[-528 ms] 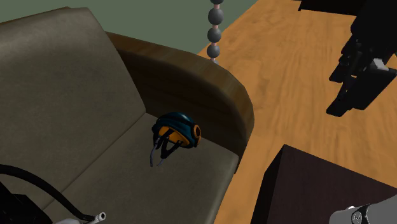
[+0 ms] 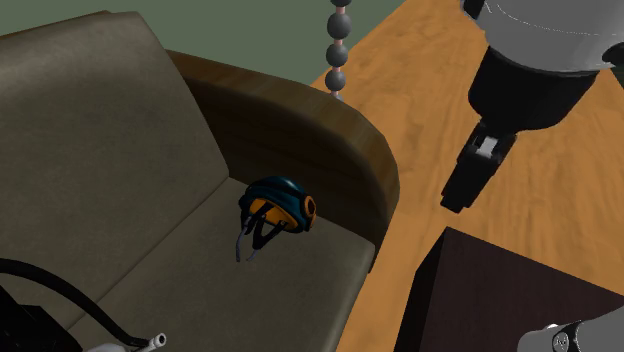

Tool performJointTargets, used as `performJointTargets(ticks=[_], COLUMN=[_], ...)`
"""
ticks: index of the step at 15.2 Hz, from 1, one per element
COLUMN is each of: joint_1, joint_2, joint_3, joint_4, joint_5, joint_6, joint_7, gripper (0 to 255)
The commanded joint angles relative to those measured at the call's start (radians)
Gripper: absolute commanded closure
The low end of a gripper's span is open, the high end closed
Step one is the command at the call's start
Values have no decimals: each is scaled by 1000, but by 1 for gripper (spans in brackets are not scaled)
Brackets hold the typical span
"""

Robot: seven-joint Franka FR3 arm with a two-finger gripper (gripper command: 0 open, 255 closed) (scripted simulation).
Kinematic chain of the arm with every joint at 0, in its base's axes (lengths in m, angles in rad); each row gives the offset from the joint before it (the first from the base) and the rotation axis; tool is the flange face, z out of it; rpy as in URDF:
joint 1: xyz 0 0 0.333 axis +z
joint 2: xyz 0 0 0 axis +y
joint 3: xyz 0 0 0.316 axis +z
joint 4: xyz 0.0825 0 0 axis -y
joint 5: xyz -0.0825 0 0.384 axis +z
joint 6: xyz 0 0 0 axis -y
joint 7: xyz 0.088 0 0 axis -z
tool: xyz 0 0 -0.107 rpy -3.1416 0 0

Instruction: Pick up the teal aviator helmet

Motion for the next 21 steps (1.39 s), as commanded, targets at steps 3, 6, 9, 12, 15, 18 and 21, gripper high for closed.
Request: performJointTargets(ticks=[3,6,9,12,15,18,21], joint_1=[-26,-51,-76,-99,-113,-117,-108], joint_2=[128,235,351,474,601,729,855], joint_3=[86,140,186,223,247,255,246], joint_4=[17,55,107,173,251,341,443], joint_5=[34,38,26,-3,-46,-97,-147], joint_6=[106,172,230,277,313,335,345], joint_7=[191,324,459,595,730,862,983], gripper=[0,0,0,0,0,0,0])
